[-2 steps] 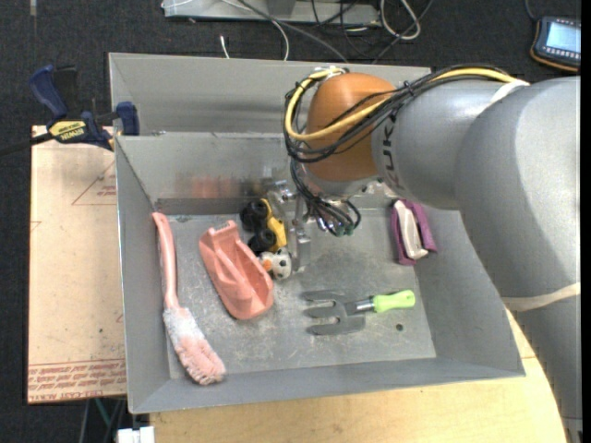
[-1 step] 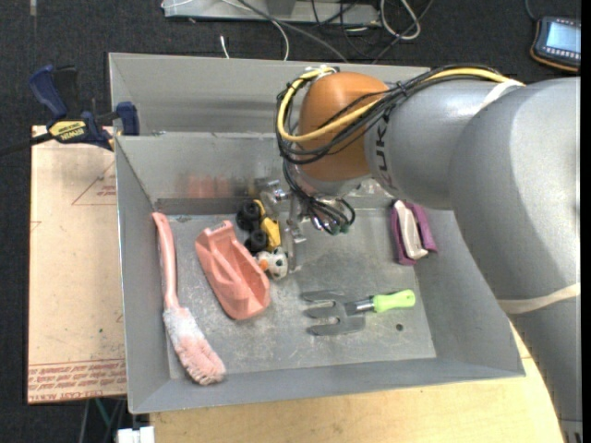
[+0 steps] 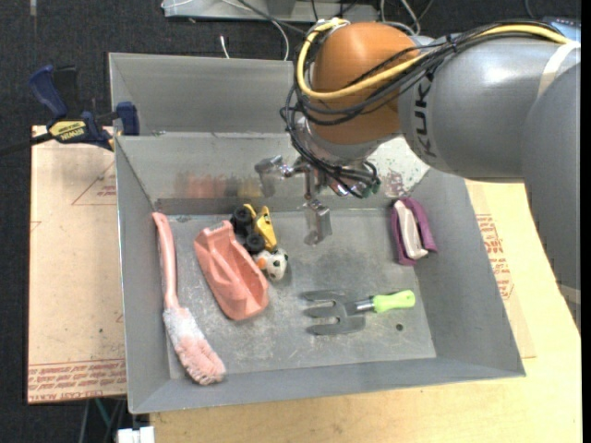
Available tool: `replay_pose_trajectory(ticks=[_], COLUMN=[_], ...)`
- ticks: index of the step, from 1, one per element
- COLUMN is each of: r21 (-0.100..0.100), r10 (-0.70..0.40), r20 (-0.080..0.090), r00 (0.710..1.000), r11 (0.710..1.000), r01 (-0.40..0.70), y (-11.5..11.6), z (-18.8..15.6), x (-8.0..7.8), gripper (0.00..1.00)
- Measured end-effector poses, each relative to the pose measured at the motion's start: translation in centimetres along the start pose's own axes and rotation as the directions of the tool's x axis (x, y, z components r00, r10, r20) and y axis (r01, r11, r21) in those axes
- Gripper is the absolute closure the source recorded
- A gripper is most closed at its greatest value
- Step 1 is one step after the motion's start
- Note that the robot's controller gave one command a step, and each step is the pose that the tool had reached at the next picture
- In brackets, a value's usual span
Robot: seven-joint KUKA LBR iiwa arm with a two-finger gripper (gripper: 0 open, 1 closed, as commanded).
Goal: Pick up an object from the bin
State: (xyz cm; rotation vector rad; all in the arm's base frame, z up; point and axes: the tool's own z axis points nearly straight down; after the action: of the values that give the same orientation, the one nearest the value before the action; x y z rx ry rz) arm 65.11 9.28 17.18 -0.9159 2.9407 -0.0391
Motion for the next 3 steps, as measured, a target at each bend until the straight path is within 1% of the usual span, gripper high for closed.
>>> replay_pose_trajectory(ticks=[1, 2, 3], r21=[0.001, 0.009, 0.009], r10=[-0.018, -0.036, -0.036], r20=[0.003, 0.012, 0.012], r00=[1.000, 0.999, 0.999], r11=[1.000, 0.999, 0.999], r01=[0.018, 0.036, 0.035], y=[4.3, 5.3, 5.4], z=[9.6, 6.4, 6.4], x=[2.9, 4.0, 4.0], gripper=[0.00, 1.00, 1.00])
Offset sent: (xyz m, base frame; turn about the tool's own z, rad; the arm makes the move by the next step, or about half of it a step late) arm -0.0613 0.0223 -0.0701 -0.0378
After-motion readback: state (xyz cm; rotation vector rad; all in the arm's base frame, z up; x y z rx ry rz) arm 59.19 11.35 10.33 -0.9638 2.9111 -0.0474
